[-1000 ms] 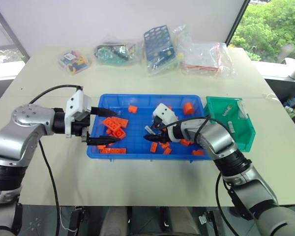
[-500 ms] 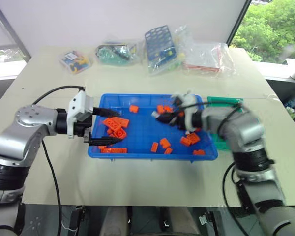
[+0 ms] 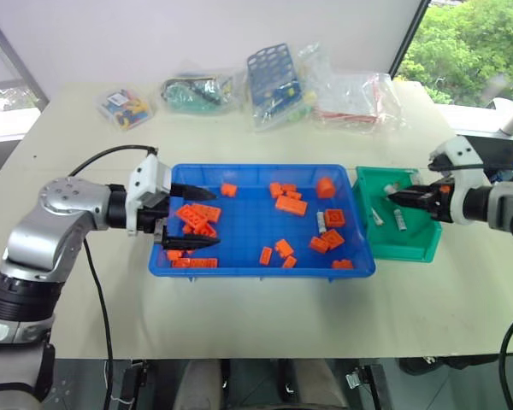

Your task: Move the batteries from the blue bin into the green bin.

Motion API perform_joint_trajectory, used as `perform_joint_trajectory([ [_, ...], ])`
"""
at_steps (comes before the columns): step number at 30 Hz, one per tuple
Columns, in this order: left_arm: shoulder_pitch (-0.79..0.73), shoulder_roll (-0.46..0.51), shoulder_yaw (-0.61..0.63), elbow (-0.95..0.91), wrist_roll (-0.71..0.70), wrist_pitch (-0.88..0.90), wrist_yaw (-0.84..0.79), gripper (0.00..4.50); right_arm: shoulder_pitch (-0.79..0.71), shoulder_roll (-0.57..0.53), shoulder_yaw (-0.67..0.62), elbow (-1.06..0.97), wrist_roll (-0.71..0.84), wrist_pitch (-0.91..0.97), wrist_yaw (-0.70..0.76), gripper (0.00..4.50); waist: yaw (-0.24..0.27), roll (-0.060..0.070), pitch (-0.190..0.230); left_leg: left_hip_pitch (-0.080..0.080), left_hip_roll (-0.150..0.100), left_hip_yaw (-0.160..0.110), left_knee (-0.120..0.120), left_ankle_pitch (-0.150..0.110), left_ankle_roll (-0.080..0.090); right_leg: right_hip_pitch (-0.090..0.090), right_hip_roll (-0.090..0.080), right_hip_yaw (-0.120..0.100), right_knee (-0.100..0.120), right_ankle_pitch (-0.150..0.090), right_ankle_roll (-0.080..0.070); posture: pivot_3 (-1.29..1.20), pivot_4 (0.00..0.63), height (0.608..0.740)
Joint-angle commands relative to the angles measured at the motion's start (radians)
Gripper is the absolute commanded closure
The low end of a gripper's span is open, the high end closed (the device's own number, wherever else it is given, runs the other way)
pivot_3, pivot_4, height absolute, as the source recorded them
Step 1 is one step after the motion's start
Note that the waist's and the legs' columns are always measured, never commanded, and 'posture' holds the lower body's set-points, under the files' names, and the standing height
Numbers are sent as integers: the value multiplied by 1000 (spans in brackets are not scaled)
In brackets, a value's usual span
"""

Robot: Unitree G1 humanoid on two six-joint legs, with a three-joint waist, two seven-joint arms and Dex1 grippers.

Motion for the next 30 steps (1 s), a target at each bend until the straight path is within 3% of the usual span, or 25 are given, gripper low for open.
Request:
perform_joint_trajectory([
  [1, -19, 2, 3, -11, 1, -8, -8, 0, -41, -13, -20, -28, 12, -30, 9, 1544, 0, 0, 0, 0, 0, 0, 0, 0, 0, 0, 0, 0, 0, 0, 0, 0, 150, 739],
  [4, -19, -2, 3, -19, -3, -1, -6, 0, -113, -1, 0, -64, 57, -23, 55, 1544, -2, 0, 0, 0, 0, 0, 0, 0, 0, 0, 0, 0, 0, 0, 0, 0, 150, 739],
  [8, -19, -12, -2, -27, -3, 6, 2, 0, -235, 25, 135, -88, 58, -74, 148, 1544, -4, 0, 0, 0, 1, -1, 0, 0, 0, 0, 1, 0, 0, 0, 0, 0, 150, 739],
  [16, -11, -25, 4, -45, -4, 6, 23, 0, -428, 117, 495, 147, -171, -372, 352, 1544, 4, 0, 0, -1, 0, 0, 1, 0, 0, 0, 0, -1, 0, 0, 0, 0, 150, 739],
  [19, 1, -42, 15, -77, -15, 21, 70, 0, -493, 178, 563, 329, -273, -483, 366, 730, 2, 0, 0, -1, 0, 0, 1, 0, 0, 0, 0, -1, 0, 0, 0, 0, 150, 739],
  [20, 7, -47, 20, -92, -22, 30, 84, 0, -506, 182, 590, 369, -309, -526, 389, 180, 3, 0, 0, -1, 0, 0, 1, 0, 0, 0, 0, -1, 0, 0, 0, 0, 150, 739],
  [21, 14, -49, 25, -106, -27, 38, 94, 0, -513, 181, 611, 397, -337, -570, 420, 35, 3, 0, 0, -1, 0, 0, 1, 0, 0, 0, 0, -1, 0, 0, 0, 0, 150, 739],
  [30, 103, -21, 71, -164, -40, 44, 132, 0, -507, 204, 675, 551, -497, -814, 559, 35, 0, 0, 0, 0, 0, 0, 1, 0, 0, 0, 0, -1, 1, 0, 0, 0, 150, 739],
])
